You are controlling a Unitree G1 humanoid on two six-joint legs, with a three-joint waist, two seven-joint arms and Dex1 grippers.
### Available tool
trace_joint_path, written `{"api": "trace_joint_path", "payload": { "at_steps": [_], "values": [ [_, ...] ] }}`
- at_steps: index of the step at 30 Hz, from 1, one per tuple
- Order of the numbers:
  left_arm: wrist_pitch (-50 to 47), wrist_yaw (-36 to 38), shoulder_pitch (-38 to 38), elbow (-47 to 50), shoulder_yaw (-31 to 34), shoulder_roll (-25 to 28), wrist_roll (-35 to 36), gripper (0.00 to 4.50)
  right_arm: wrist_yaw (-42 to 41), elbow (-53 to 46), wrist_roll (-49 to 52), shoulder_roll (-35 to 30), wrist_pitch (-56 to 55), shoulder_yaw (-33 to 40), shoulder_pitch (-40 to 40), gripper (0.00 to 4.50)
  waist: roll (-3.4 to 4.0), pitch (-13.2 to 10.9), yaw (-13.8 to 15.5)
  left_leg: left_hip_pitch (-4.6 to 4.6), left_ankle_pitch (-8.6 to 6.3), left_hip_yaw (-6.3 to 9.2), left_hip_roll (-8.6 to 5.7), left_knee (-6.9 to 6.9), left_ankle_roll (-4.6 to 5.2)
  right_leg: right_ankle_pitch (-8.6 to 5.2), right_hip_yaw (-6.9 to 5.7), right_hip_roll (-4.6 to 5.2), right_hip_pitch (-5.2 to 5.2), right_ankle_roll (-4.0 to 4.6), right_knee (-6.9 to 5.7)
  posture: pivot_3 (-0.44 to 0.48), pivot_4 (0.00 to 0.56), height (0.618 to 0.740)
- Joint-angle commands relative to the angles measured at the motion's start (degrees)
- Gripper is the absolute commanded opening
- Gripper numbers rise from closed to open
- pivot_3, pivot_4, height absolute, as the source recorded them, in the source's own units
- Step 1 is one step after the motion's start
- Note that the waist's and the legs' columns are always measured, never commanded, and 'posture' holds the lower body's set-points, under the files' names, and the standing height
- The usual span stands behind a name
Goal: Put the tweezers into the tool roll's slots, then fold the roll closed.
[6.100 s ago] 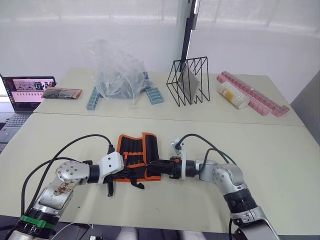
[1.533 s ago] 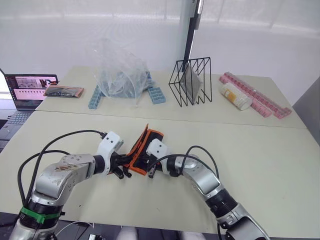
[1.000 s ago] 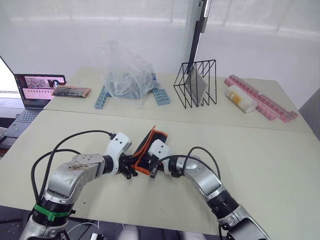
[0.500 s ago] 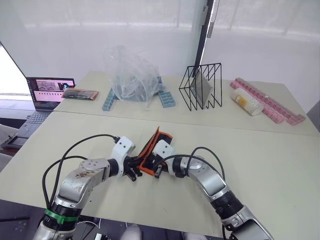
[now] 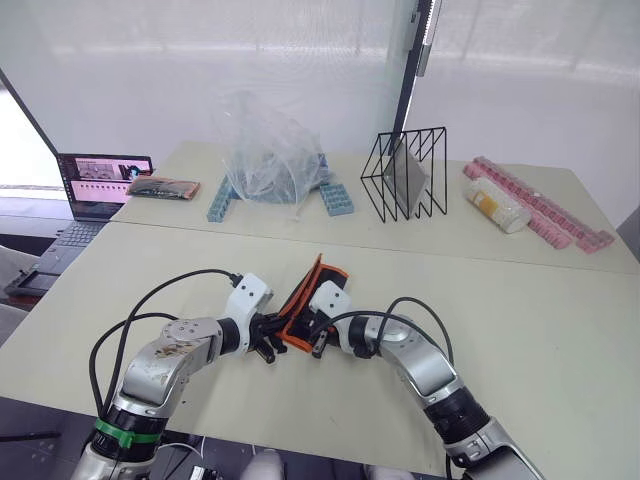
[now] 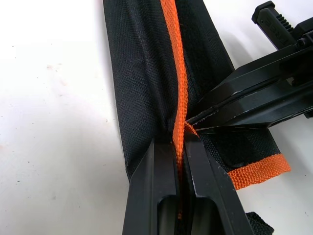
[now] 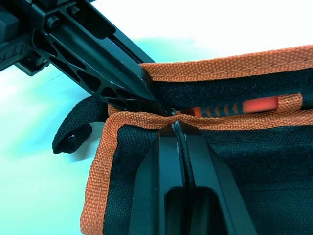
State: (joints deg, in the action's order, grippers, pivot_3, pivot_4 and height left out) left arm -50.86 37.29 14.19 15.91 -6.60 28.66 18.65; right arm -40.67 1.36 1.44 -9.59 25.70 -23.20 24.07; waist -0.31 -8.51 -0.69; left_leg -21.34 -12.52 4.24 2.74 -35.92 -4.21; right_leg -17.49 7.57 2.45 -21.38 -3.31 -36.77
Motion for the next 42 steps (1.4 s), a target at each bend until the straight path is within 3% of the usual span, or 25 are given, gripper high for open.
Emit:
{"api": "trace_joint_path", "payload": {
  "at_steps": [1,2,4,7,12,21,30,36,42],
  "values": [
    [-2.2,1.2,-1.9,-4.6,-7.4,-1.2,-0.9,0.05,-0.9,-1.5,1.3,0.6,0.6,-1.0,-1.0,0.00,-0.25,0.0,0.8,0.07,-0.01,-0.83,0.34,0.08,0.01,0.02,0.57,-0.10,-0.49,0.04,-0.11,0.000,0.150,0.720],
    [-2.1,1.4,-1.8,-4.8,-7.4,-1.1,-1.0,0.05,-0.9,-1.8,1.3,0.6,0.8,-0.9,-1.1,0.00,-0.05,0.1,0.7,-0.05,-0.03,-1.94,0.71,0.21,0.05,0.07,1.14,-0.20,-0.90,0.03,-0.18,0.000,0.150,0.720],
    [-2.0,1.7,-1.6,-5.0,-7.3,-1.0,-1.2,0.05,-1.1,-2.5,1.5,0.5,1.2,-0.9,-1.2,0.00,-0.01,0.2,0.3,-0.41,0.05,-1.33,0.05,0.08,0.28,0.19,1.30,-0.16,-0.79,-0.19,-0.18,0.000,0.150,0.720],
    [-2.1,2.0,-1.3,-5.1,-7.3,-1.0,-1.2,0.05,-1.6,-3.7,2.5,0.3,1.6,-0.4,-1.4,0.00,-0.35,0.3,0.1,-0.59,0.06,-1.16,-0.02,0.01,0.28,0.17,1.26,-0.14,-0.74,-0.24,-0.02,0.000,0.150,0.720],
    [-2.1,2.4,-1.1,-5.1,-7.5,-1.2,-1.4,0.05,-2.1,-7.2,5.1,0.5,3.0,1.2,-1.6,0.00,-0.39,0.3,0.2,-0.77,0.07,-0.96,-0.10,-0.03,0.29,0.40,1.20,-0.13,-0.74,-0.71,0.03,0.000,0.150,0.720],
    [-1.8,2.8,-0.9,-5.4,-8.6,-0.7,-2.3,0.05,-3.3,-14.9,13.1,0.4,5.5,6.3,-0.9,0.00,-0.43,0.2,0.2,-0.92,0.08,-0.77,-0.18,-0.06,0.31,0.39,1.11,-0.10,-0.75,-0.75,0.06,0.000,0.150,0.720],
    [-0.6,4.1,0.2,-5.9,-10.8,0.6,-4.4,0.05,-2.9,-14.4,17.7,-3.4,5.4,13.0,-0.3,0.00,-0.45,0.2,0.5,-0.98,0.09,-0.74,-0.29,-0.06,0.32,0.38,1.07,0.03,-0.72,-0.78,0.14,0.000,0.150,0.720],
    [-0.7,4.1,1.2,-6.1,-11.9,0.8,-5.4,0.05,-1.4,-12.7,17.2,-2.6,4.9,12.9,1.1,0.00,-0.44,0.2,0.5,-0.97,0.11,-0.73,-0.28,-0.04,0.36,0.38,1.07,0.02,-0.73,-0.79,0.12,0.000,0.150,0.720],
    [-1.5,4.4,2.1,-5.4,-12.0,1.3,-5.9,0.05,-2.3,-12.8,16.8,-5.7,3.4,13.2,-2.8,0.00,-0.44,0.2,0.8,-1.05,0.15,-0.67,-0.40,-0.06,0.43,0.38,1.09,0.09,-0.64,-0.82,0.30,0.000,0.150,0.720]
  ]
}}
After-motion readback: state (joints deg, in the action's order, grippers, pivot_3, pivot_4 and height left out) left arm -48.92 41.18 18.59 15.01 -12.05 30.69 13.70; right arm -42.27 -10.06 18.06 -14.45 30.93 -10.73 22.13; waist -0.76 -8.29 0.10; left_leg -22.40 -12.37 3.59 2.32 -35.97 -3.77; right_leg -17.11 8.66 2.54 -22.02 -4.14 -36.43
